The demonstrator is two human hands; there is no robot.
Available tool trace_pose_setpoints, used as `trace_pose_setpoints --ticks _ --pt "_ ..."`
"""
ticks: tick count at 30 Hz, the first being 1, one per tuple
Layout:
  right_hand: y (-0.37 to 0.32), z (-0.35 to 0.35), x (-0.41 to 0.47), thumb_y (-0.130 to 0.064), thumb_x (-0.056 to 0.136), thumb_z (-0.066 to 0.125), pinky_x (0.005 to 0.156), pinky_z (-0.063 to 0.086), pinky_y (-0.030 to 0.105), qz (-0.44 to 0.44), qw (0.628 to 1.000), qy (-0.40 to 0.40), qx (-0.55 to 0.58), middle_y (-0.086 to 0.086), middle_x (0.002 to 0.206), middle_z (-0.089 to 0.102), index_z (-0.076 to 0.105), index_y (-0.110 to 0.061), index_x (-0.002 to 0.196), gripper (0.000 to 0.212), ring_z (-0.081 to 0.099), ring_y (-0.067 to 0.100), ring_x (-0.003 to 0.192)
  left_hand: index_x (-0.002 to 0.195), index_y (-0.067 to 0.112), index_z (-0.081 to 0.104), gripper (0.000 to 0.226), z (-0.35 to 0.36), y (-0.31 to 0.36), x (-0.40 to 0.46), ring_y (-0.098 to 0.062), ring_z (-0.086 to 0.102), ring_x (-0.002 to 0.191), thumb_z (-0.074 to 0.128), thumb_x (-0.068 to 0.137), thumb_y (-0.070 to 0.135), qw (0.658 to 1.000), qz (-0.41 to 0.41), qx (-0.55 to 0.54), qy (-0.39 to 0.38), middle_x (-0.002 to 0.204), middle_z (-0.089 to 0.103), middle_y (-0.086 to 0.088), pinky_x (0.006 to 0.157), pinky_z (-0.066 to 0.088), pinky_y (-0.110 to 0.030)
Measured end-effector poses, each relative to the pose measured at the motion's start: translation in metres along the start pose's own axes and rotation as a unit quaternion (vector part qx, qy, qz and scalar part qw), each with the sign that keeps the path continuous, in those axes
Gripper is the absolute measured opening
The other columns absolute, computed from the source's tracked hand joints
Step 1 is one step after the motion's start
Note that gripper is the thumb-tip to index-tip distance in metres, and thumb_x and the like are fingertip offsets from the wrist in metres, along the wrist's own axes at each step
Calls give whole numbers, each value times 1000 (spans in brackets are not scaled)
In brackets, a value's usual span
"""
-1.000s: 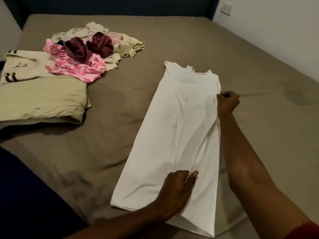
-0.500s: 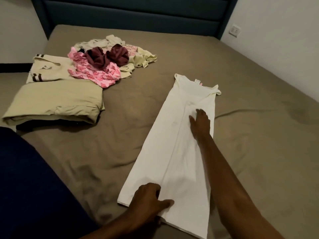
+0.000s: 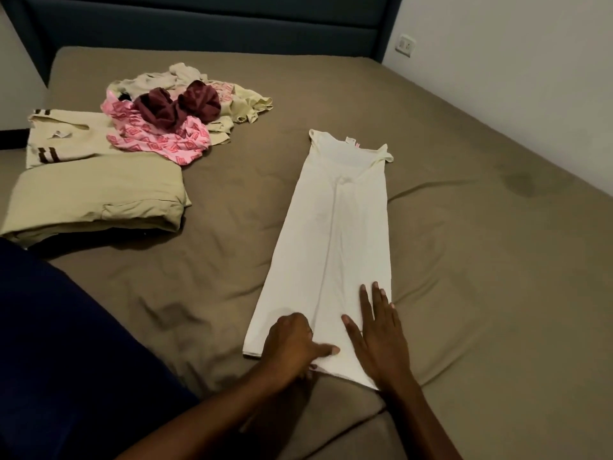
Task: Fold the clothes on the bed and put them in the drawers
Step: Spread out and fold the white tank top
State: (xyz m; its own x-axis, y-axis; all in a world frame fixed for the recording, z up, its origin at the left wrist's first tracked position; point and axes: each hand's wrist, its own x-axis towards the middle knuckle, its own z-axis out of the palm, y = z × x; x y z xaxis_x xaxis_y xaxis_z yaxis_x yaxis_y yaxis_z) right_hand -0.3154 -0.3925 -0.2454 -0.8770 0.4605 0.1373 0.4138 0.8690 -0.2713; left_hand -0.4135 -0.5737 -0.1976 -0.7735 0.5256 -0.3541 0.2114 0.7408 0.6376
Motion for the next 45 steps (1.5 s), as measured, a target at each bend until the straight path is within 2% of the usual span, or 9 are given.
trace_pose_setpoints --ticks 4,8,13,20,25,31,35,41,45 --pt "-1 -28 -55 -54 109 26 129 13 36 -51 995 -24 86 -10 173 6 16 -35 164 60 6 10 159 102 12 67 54 -44 4 31 -27 71 90 56 95 64 942 142 253 170 96 72 -8 74 52 -33" --pt "21 -52 -56 0 101 47 115 39 51 -15 977 96 190 -7 160 44 51 -26 151 57 44 17 143 102 10 58 50 -107 -45 73 -29 61 53 84 59 8 836 382 322 226 76 61 -6 40 45 -32" --pt "49 -56 -28 10 94 62 116 42 47 -46 981 58 178 -10 161 36 69 -35 134 61 39 22 145 133 24 59 53 -116 -91 69 -25 54 127 67 80 28 807 484 328 85 147 52 -6 81 55 -33" --pt "40 -73 -12 2 99 62 116 40 40 -58 935 -14 349 -6 163 37 81 -19 112 31 37 21 150 118 29 74 31 -113 -80 72 -15 56 132 61 90 23 807 546 209 81 137 65 2 111 43 -32" --pt "-1 -108 56 1 99 62 81 55 25 40 876 69 475 7 110 76 73 0 110 16 72 15 99 90 5 71 28 -132 -12 114 -14 68 87 57 89 29 939 326 -108 32 91 75 -8 79 54 -40" --pt "37 -55 158 -65 83 68 63 35 35 262 865 71 422 -1 60 51 46 -20 57 56 47 18 62 101 7 76 61 -116 1 195 -23 74 90 81 69 60 957 14 -289 0 99 78 -4 80 56 -35" --pt "35 -41 142 -47 86 69 63 28 36 283 863 79 411 -1 58 38 40 -21 59 48 37 18 59 57 14 42 58 -113 -18 203 -18 43 54 79 75 55 954 -12 -297 32 55 43 1 58 32 -32" --pt "27 -29 122 -23 96 66 57 25 34 296 883 129 340 -10 46 36 38 -17 55 50 35 17 52 83 -8 59 66 -111 -49 201 -18 56 71 68 81 57 953 54 -294 -43 76 60 -8 67 43 -34" --pt "4 -31 97 -24 98 64 55 26 35 288 886 155 328 -10 50 39 39 -17 58 48 36 17 54 68 3 48 57 -116 -59 182 -13 43 64 59 81 58 964 98 -249 3 65 48 1 63 30 -32"
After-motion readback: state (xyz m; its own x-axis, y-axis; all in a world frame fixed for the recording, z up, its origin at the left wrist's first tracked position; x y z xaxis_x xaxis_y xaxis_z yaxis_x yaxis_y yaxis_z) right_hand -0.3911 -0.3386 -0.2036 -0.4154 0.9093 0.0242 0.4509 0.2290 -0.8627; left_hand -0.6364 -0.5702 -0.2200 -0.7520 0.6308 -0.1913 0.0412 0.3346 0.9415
